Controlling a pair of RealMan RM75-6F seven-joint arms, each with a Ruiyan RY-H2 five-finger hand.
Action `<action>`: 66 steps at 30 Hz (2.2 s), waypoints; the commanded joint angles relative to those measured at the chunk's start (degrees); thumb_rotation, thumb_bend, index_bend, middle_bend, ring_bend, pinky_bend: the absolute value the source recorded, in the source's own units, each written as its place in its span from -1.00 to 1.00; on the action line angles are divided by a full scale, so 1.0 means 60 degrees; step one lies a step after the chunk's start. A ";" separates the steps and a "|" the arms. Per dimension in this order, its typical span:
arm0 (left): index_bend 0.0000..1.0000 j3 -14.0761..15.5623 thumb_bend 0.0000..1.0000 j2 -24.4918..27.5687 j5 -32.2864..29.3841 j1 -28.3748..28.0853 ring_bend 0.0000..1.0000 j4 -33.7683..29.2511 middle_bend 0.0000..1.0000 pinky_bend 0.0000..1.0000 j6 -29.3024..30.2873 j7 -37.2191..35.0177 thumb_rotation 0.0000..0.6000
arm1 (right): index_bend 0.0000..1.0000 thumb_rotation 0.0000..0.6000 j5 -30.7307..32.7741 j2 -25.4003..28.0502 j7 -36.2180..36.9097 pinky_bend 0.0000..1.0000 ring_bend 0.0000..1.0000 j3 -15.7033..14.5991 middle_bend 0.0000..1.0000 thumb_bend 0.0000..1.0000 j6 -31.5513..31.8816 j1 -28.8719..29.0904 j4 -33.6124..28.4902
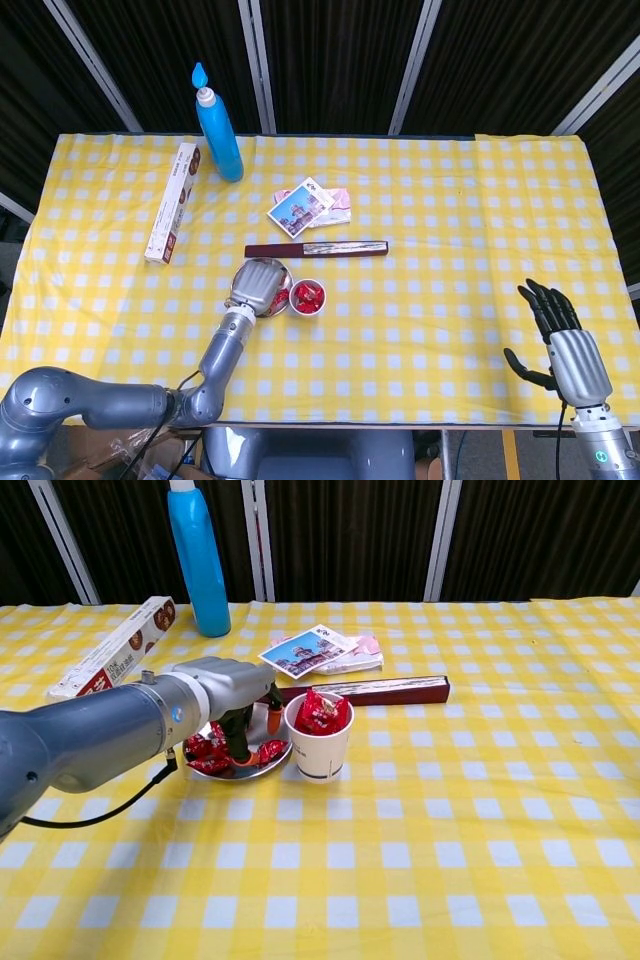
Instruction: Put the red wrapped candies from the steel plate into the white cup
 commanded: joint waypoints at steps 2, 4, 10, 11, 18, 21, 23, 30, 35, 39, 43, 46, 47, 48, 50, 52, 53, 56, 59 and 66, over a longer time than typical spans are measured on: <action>-0.19 0.0056 -0.36 -0.0100 0.0058 -0.0035 1.00 0.0140 1.00 1.00 -0.0108 -0.0037 1.00 | -1.00 1.00 -0.0003 0.0001 0.0002 -1.00 -1.00 -0.0002 -1.00 -0.22 -0.0005 0.0002 -0.0005; -0.15 0.0096 -0.35 -0.0135 0.0072 -0.0043 1.00 0.0191 1.00 1.00 -0.0157 -0.0032 1.00 | -1.00 1.00 0.0002 0.0000 0.0007 -1.00 -1.00 -0.0001 -1.00 -0.22 -0.0010 0.0003 -0.0007; 0.05 0.0167 -0.11 -0.0185 0.0144 -0.0029 1.00 0.0258 1.00 1.00 -0.0175 -0.0053 1.00 | -1.00 1.00 0.0024 0.0004 0.0018 -1.00 -1.00 0.0005 -1.00 -0.22 -0.0008 -0.0004 -0.0014; 0.07 0.0168 -0.09 -0.0166 0.0172 -0.0011 1.00 0.0237 1.00 1.00 -0.0153 -0.0079 1.00 | -1.00 1.00 0.0024 0.0004 0.0022 -1.00 -1.00 0.0005 -1.00 -0.23 -0.0007 -0.0004 -0.0011; 0.08 0.0167 -0.07 0.0286 0.0373 0.0168 1.00 -0.0262 1.00 1.00 0.0112 -0.0195 1.00 | -1.00 1.00 -0.0003 0.0000 0.0006 -1.00 -1.00 -0.0007 -1.00 -0.22 0.0002 -0.0009 -0.0013; 0.08 0.0122 -0.07 0.0724 0.0574 0.0303 1.00 -0.0808 1.00 1.00 0.0293 -0.0337 1.00 | -1.00 1.00 -0.0006 0.0003 0.0006 -1.00 -1.00 -0.0004 -1.00 -0.23 0.0016 -0.0015 -0.0022; 0.08 0.0053 -0.07 0.1056 0.0736 0.0388 1.00 -0.1219 1.00 1.00 0.0431 -0.0450 1.00 | -1.00 1.00 -0.0012 -0.0003 -0.0005 -1.00 -1.00 -0.0006 -1.00 -0.22 0.0011 -0.0012 -0.0019; 0.08 -0.0295 -0.07 0.2077 0.1382 0.0424 1.00 -0.2739 1.00 1.00 0.0666 -0.0730 1.00 | -1.00 1.00 -0.0012 -0.0040 -0.0111 -1.00 -1.00 -0.0007 -1.00 -0.22 -0.0001 -0.0008 -0.0008; 0.07 -0.0479 -0.07 0.1891 0.2093 0.0310 1.00 -0.2970 1.00 1.00 0.0857 -0.1076 1.00 | -1.00 1.00 0.0031 -0.0043 -0.0121 -1.00 -1.00 0.0004 -1.00 -0.22 0.0006 -0.0023 -0.0009; 0.04 -0.0540 -0.08 0.1531 0.2019 0.0066 1.00 -0.2811 1.00 1.00 0.0797 -0.0941 1.00 | -1.00 1.00 0.0013 -0.0043 -0.0120 -1.00 -1.00 0.0002 -1.00 -0.23 0.0022 -0.0028 -0.0008; 0.04 -0.0556 -0.11 0.1104 0.1642 -0.0254 1.00 -0.2552 1.00 1.00 0.0675 -0.0596 1.00 | -1.00 1.00 0.0027 -0.0033 -0.0082 -1.00 -1.00 0.0018 -1.00 -0.23 0.0039 -0.0032 -0.0009; 0.04 -0.0533 -0.13 0.0884 0.1321 -0.0445 1.00 -0.2433 1.00 1.00 0.0621 -0.0321 1.00 | -1.00 1.00 0.0027 -0.0020 -0.0030 -1.00 -1.00 0.0025 -1.00 -0.22 0.0043 -0.0029 -0.0003; 0.04 -0.0511 -0.13 0.0835 0.1213 -0.0504 1.00 -0.2412 1.00 1.00 0.0631 -0.0199 1.00 | -1.00 1.00 0.0024 -0.0016 -0.0010 -1.00 -1.00 0.0027 -1.00 -0.22 0.0044 -0.0027 -0.0001; 0.04 -0.0492 -0.13 0.0801 0.1102 -0.0555 1.00 -0.2402 1.00 1.00 0.0649 -0.0085 1.00 | -1.00 1.00 0.0019 -0.0013 0.0005 -1.00 -1.00 0.0030 -1.00 -0.22 0.0045 -0.0023 -0.0002; 0.04 -0.0480 -0.14 0.0765 0.0934 -0.0614 1.00 -0.2387 1.00 1.00 0.0691 0.0052 1.00 | -1.00 1.00 0.0006 -0.0006 0.0023 -1.00 -1.00 0.0026 -1.00 -0.22 0.0038 -0.0017 -0.0005; 0.03 -0.0463 -0.16 0.0736 0.0729 -0.0672 1.00 -0.2369 1.00 1.00 0.0734 0.0193 1.00 | -1.00 1.00 -0.0010 -0.0005 0.0026 -1.00 -1.00 0.0020 -1.00 -0.22 0.0031 -0.0012 -0.0005; 0.02 -0.0459 -0.17 0.0718 0.0667 -0.0688 1.00 -0.2353 1.00 1.00 0.0756 0.0232 1.00 | -1.00 1.00 -0.0014 -0.0004 0.0027 -1.00 -1.00 0.0017 -1.00 -0.22 0.0028 -0.0010 -0.0008; -0.06 -0.0457 -0.25 0.0602 0.0464 -0.0754 1.00 -0.2229 1.00 1.00 0.0803 0.0317 1.00 | -1.00 1.00 -0.0024 -0.0007 0.0004 -1.00 -1.00 0.0008 -1.00 -0.22 0.0018 -0.0008 -0.0021; -0.14 -0.0479 -0.35 0.0486 0.0364 -0.0800 1.00 -0.2156 1.00 1.00 0.0842 0.0306 1.00 | -1.00 1.00 -0.0016 -0.0014 -0.0030 -1.00 -1.00 0.0013 -1.00 -0.22 0.0038 -0.0020 -0.0019; -0.23 -0.0661 -0.39 0.0738 0.0630 -0.0675 1.00 -0.2578 1.00 1.00 0.1097 -0.0056 1.00 | -1.00 1.00 -0.0023 -0.0027 -0.0036 -1.00 -1.00 0.0015 -1.00 -0.22 0.0032 -0.0012 0.0008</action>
